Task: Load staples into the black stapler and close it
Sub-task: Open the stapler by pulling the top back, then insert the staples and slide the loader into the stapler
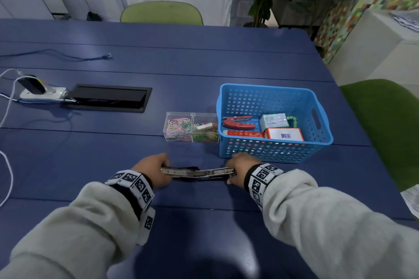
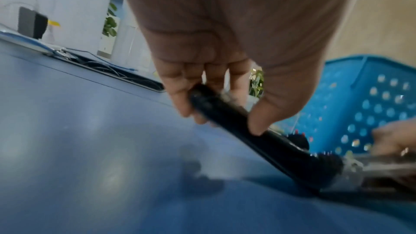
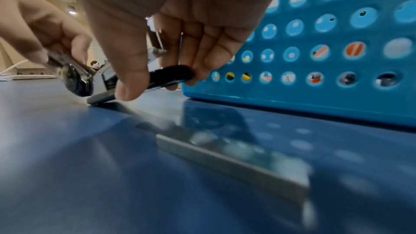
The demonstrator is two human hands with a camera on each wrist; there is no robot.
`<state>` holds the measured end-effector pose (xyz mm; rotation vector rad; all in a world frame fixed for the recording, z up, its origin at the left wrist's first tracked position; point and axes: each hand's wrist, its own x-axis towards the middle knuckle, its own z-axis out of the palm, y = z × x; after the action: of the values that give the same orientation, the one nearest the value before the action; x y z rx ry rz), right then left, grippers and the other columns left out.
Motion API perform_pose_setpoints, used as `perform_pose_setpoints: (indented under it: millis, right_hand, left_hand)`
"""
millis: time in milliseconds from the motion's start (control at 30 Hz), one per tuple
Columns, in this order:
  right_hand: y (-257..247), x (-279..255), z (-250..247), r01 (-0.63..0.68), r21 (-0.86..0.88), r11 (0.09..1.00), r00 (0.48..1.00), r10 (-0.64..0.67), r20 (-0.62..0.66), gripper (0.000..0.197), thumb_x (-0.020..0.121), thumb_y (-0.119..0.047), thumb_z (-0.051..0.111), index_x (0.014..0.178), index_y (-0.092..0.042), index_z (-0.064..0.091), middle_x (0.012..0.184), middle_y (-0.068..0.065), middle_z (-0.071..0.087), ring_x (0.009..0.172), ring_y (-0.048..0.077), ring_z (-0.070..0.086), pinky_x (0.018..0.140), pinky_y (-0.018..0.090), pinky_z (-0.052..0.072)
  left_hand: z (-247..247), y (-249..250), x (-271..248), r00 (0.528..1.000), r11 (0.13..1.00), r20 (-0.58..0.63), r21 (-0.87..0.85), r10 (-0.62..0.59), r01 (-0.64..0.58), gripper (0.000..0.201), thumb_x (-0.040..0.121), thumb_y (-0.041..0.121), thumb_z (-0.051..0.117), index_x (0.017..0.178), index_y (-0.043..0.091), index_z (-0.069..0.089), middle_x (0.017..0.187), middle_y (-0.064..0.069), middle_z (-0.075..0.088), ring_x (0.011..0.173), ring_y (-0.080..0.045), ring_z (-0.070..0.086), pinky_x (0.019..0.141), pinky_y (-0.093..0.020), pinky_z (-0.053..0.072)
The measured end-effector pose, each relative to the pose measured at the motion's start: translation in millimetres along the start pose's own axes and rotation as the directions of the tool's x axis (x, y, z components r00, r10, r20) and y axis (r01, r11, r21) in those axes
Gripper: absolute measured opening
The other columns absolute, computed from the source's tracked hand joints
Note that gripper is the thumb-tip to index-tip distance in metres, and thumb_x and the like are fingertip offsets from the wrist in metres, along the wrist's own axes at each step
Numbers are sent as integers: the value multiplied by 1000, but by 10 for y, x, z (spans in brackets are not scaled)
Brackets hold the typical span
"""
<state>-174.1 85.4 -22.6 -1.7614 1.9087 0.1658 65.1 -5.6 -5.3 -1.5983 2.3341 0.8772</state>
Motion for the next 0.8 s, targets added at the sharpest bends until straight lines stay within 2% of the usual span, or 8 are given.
perform_pose_setpoints:
  millis: [67,167,233,300,333,533,666,800]
  right_hand:
    - [-28,13,8,7,-3,1000,1000,-7,14,38,77,-32,70,111,-17,62,116,9,57,112,27,51,93,33,44]
    - [-43,19,14,2,10,1000,999,-2,34,37,77,-32,70,111,-18,63,118,9,58,113,27,51,95,34,43]
    - [-49,22,18,-4,14,1000,999,3,50,37,78,-31,70,112,-19,62,118,9,57,113,28,51,95,34,43]
    - [-62,28,30,-6,20,1000,998,4,64,38,78,-29,70,113,-19,61,118,10,57,112,28,52,96,36,44]
    - [-60,35,46,-6,27,1000,998,4,67,39,78,-28,71,114,-19,60,119,11,56,113,29,51,96,36,44]
    - [14,16,112,-5,87,996,998,-1,64,39,81,-18,65,118,-15,53,123,13,55,115,31,51,97,35,42]
    - [184,-87,59,-51,148,988,998,46,40,51,82,-24,67,129,-17,47,133,8,51,121,26,49,102,31,39]
    - [477,-249,15,-141,111,984,990,138,36,53,80,-30,68,128,-17,50,133,9,50,120,26,48,103,31,39]
  left_hand:
    - [47,34,18,999,994,53,109,-9,3,24,71,19,65,77,20,42,82,0,50,79,-22,47,67,-29,40]
    - [131,137,35,994,993,88,98,60,-69,28,69,23,67,86,23,45,100,-4,58,91,-24,54,83,-36,49]
    - [195,216,47,983,987,126,76,132,-142,36,72,24,67,104,29,52,114,-3,60,105,-24,56,93,-39,49]
    - [256,288,76,962,974,194,81,191,-210,52,78,20,63,124,37,46,123,-2,55,114,-25,52,100,-42,45]
    - [277,323,91,952,968,224,94,209,-235,56,80,17,61,128,40,43,125,-3,52,117,-25,51,101,-42,45]
    - [326,337,129,929,946,281,143,242,-290,64,84,12,55,130,52,36,127,-3,48,121,-25,46,103,-45,43]
    - [308,266,134,932,950,270,127,244,-286,64,84,12,55,129,53,37,129,-1,47,122,-24,46,103,-45,43]
    - [305,225,128,934,952,267,124,239,-280,64,84,12,55,128,54,37,130,0,47,122,-24,45,103,-45,43]
